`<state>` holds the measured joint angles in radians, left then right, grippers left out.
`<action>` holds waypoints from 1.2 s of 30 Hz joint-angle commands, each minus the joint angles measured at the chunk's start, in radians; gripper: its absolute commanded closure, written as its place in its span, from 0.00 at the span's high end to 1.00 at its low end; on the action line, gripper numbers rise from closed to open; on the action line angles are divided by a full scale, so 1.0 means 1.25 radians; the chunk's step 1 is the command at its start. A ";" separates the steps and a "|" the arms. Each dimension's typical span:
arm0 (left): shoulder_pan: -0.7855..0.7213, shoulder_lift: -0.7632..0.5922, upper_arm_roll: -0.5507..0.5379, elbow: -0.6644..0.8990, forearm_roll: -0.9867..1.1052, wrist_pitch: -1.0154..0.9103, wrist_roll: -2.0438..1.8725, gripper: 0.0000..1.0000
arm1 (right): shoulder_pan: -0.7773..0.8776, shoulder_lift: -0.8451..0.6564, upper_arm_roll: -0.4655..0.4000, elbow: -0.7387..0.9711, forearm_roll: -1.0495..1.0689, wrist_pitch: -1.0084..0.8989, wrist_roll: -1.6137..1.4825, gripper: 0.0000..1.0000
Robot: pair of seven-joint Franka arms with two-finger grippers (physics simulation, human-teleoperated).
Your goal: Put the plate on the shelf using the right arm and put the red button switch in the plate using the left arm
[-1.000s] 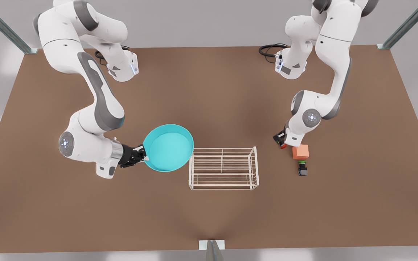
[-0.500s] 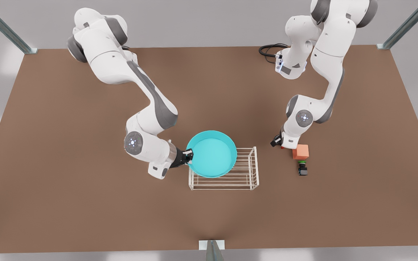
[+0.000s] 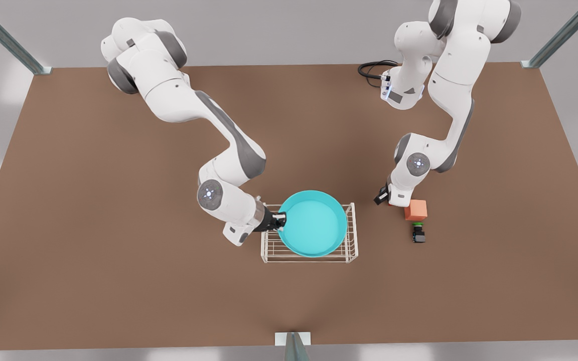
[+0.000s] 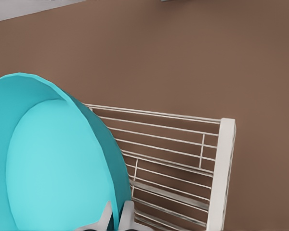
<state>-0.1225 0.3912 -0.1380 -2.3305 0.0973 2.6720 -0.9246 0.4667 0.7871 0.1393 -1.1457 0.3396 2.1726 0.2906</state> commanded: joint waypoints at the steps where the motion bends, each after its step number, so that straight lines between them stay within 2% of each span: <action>1: 0.001 0.000 0.000 0.000 0.004 0.006 -0.041 0.57 | -0.002 -0.001 0.000 -0.007 -0.008 0.025 0.173 0.20; 3: 0.001 0.000 0.000 0.001 0.004 0.006 -0.041 0.43 | -0.005 -0.003 -0.001 -0.025 -0.009 0.027 0.170 0.24; 4: 0.001 0.000 0.000 0.001 0.004 0.006 -0.041 0.40 | -0.006 -0.003 0.000 -0.027 -0.009 0.027 0.169 0.27; 5: 0.001 0.000 0.000 0.001 0.004 0.006 -0.041 0.39 | -0.006 -0.004 -0.001 -0.027 -0.009 0.027 0.171 0.50; 6: 0.001 0.000 0.001 0.001 0.004 0.006 -0.040 0.39 | -0.006 -0.005 -0.001 -0.028 -0.005 0.027 0.181 1.00; 7: 0.001 -0.007 0.001 0.004 0.006 0.001 -0.041 0.39 | -0.006 -0.014 -0.001 -0.028 -0.003 0.024 0.181 1.00; 9: 0.005 -0.038 0.001 0.020 0.006 -0.050 -0.033 0.39 | -0.008 -0.104 -0.013 -0.019 0.001 -0.026 0.182 1.00; 11: 0.006 -0.061 0.001 0.030 0.007 -0.067 -0.025 0.39 | -0.009 -0.221 -0.108 0.012 -0.015 -0.203 0.173 1.00; 12: 0.006 -0.076 0.002 0.041 0.000 -0.070 -0.030 0.39 | -0.055 -0.247 -0.113 0.012 -0.016 -0.254 0.111 1.00; 13: 0.004 -0.077 -0.004 0.115 -0.002 -0.187 -0.055 0.39 | -0.079 -0.263 -0.141 0.012 -0.082 -0.328 -0.015 1.00; 14: -0.001 -0.076 -0.020 0.178 -0.003 -0.246 -0.096 0.39 | -0.140 -0.266 -0.150 0.011 -0.165 -0.390 -0.189 1.00; 16: -0.001 -0.076 -0.067 0.318 -0.009 -0.395 -0.159 0.39 | -0.269 -0.260 -0.153 -0.037 -0.291 -0.461 -0.365 1.00; 17: -0.001 -0.072 -0.099 0.378 -0.026 -0.451 -0.203 0.39 | -0.281 -0.244 -0.153 -0.037 -0.391 -0.453 -0.382 1.00; 18: -0.001 -0.071 -0.132 0.415 -0.028 -0.493 -0.248 0.39 | -0.323 -0.234 -0.152 -0.091 -0.398 -0.433 -0.431 1.00; 20: -0.001 -0.072 -0.174 0.484 -0.046 -0.565 -0.291 0.39 | -0.333 -0.388 -0.151 -0.458 -0.396 -0.143 -0.387 1.00; 21: -0.001 -0.066 -0.206 0.516 -0.068 -0.586 -0.332 0.39 | -0.333 -0.387 -0.152 -0.455 -0.394 -0.154 -0.367 1.00; 23: -0.004 -0.046 -0.263 0.516 -0.067 -0.540 -0.404 0.39 | -0.337 -0.387 -0.153 -0.449 -0.396 -0.155 -0.376 1.00; 24: -0.038 -0.015 -0.269 0.516 -0.066 -0.463 -0.456 0.39 | -0.338 -0.387 -0.156 -0.442 -0.397 -0.164 -0.374 1.00; 27: -0.072 0.072 -0.271 0.604 -0.064 -0.401 -0.527 0.39 | -0.375 -0.363 -0.156 -0.417 -0.403 -0.166 -0.376 1.00; 33: -0.108 0.157 -0.271 0.600 -0.058 -0.211 -0.587 0.40 | -0.382 -0.338 -0.149 -0.377 -0.378 -0.166 -0.386 1.00; 34: -0.108 0.162 -0.271 0.602 -0.059 -0.202 -0.588 0.44 | -0.372 -0.340 -0.149 -0.366 -0.380 -0.166 -0.396 1.00; 35: -0.109 0.167 -0.271 0.602 -0.059 -0.179 -0.592 0.59 | -0.371 -0.340 -0.149 -0.365 -0.378 -0.166 -0.394 1.00; 36: -0.108 0.167 -0.270 0.604 -0.058 -0.175 -0.591 1.00 | -0.371 -0.340 -0.149 -0.362 -0.378 -0.166 -0.396 1.00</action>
<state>-0.2554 0.5951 -0.4753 -1.5745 0.0254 2.3413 -1.3815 0.0026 0.3622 -0.0469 -1.6003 -0.1380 1.9568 -0.0252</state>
